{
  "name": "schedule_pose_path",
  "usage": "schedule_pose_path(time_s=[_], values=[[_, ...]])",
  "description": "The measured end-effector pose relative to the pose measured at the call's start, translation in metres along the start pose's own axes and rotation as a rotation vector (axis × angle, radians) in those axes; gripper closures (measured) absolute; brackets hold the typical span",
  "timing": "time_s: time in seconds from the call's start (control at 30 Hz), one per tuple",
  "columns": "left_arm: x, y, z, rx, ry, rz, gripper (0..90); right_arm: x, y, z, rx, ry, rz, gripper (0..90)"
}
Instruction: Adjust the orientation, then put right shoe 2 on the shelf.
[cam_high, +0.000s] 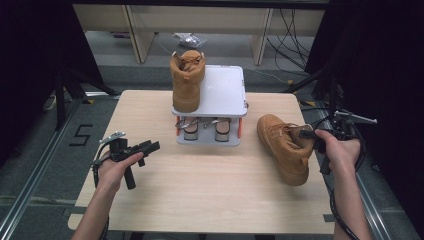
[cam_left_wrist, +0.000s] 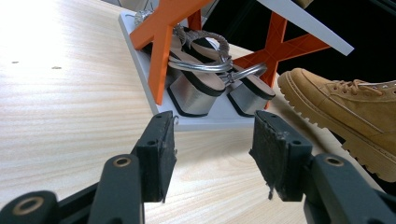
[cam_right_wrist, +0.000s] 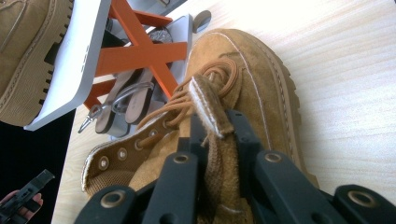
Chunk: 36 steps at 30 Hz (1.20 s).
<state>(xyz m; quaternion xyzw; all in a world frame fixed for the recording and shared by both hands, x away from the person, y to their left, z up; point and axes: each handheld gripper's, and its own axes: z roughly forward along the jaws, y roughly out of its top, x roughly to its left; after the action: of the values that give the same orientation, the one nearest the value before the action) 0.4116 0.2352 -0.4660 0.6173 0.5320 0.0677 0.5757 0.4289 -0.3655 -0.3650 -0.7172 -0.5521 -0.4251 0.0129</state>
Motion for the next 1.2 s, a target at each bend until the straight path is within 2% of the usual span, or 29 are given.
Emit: schedule_pose_path(time_s=[0.3,0.37,0.43,0.87,1.0,1.03,1.1,1.13,1.17,1.2], values=[[0.0,-0.002,-0.002,-0.002,-0.002,-0.006,48.5,0.002,0.001,0.004,-0.008,0.006,0.006,83.3],[-0.001,-0.002,-0.002,0.0,0.001,-0.005,48.5,0.003,0.002,0.004,-0.008,0.013,0.022,83.3],[-0.001,-0.002,-0.002,0.003,0.002,-0.004,48.5,0.004,0.003,0.002,-0.014,0.016,0.004,83.3],[0.003,-0.003,-0.003,0.007,0.017,-0.001,48.4,0.01,0.013,-0.002,-0.054,0.037,-0.011,83.3],[0.004,-0.004,-0.006,0.007,0.011,-0.003,48.4,0.012,0.014,0.0,-0.062,0.059,0.006,83.3],[0.003,-0.004,-0.006,0.003,0.005,-0.003,48.4,0.015,0.014,-0.001,-0.046,0.054,0.046,83.3],[0.003,-0.005,-0.006,0.0,0.004,-0.008,48.4,0.015,0.014,0.0,-0.072,0.045,0.011,83.3],[0.004,-0.005,-0.007,0.005,0.003,-0.002,48.4,0.017,0.014,0.001,-0.064,0.06,0.047,83.3],[0.003,-0.005,-0.007,0.003,0.001,-0.006,48.4,0.018,0.013,0.001,-0.064,0.056,0.058,83.3],[0.003,-0.004,-0.008,0.004,0.001,-0.004,48.3,0.017,0.014,0.002,-0.077,0.052,0.029,83.3]])
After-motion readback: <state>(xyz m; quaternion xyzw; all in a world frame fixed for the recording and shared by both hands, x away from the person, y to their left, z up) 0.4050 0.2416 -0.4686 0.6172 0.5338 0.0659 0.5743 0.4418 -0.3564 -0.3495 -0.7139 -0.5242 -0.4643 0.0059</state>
